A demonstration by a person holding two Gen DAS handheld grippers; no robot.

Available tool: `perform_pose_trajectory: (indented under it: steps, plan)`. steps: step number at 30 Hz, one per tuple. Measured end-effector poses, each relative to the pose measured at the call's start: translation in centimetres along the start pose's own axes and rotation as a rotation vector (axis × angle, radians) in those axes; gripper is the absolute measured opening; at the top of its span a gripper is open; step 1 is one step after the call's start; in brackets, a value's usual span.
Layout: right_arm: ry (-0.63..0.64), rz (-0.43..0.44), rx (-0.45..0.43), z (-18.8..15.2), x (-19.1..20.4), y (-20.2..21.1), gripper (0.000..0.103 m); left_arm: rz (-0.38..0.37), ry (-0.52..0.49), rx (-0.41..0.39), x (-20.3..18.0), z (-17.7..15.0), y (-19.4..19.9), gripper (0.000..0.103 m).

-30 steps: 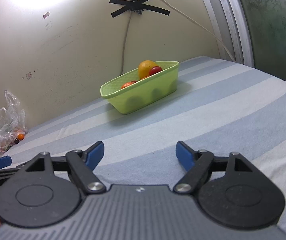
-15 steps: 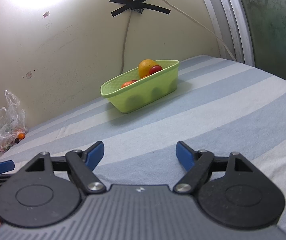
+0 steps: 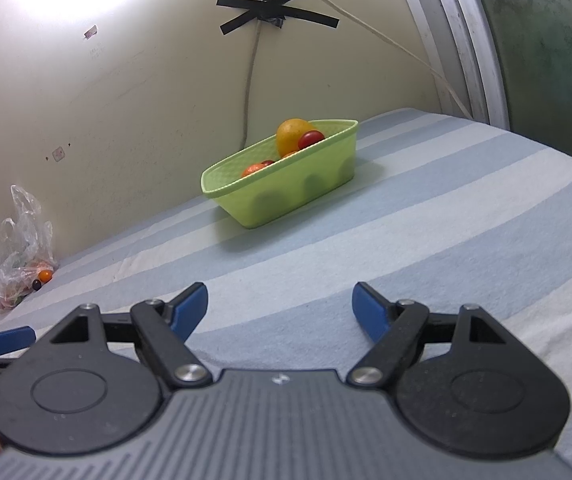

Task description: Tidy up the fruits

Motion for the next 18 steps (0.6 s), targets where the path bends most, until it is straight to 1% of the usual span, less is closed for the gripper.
perform_pose_trajectory:
  steps: [18]
  plan:
    - [-0.001,0.001,0.01,0.05,-0.02,-0.13,0.082,-0.033,0.013,0.015,-0.49,0.04,-0.96,0.103]
Point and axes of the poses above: each gripper's, at about its wrist camera, not at the fingertips, and y roughly against the way its jaws point, x to its left, z to its top, the point moved 10 cm from there along -y, roughly the way its jaws point, and after that the axes turned 12 degrees about y, right-handed, at the moved point
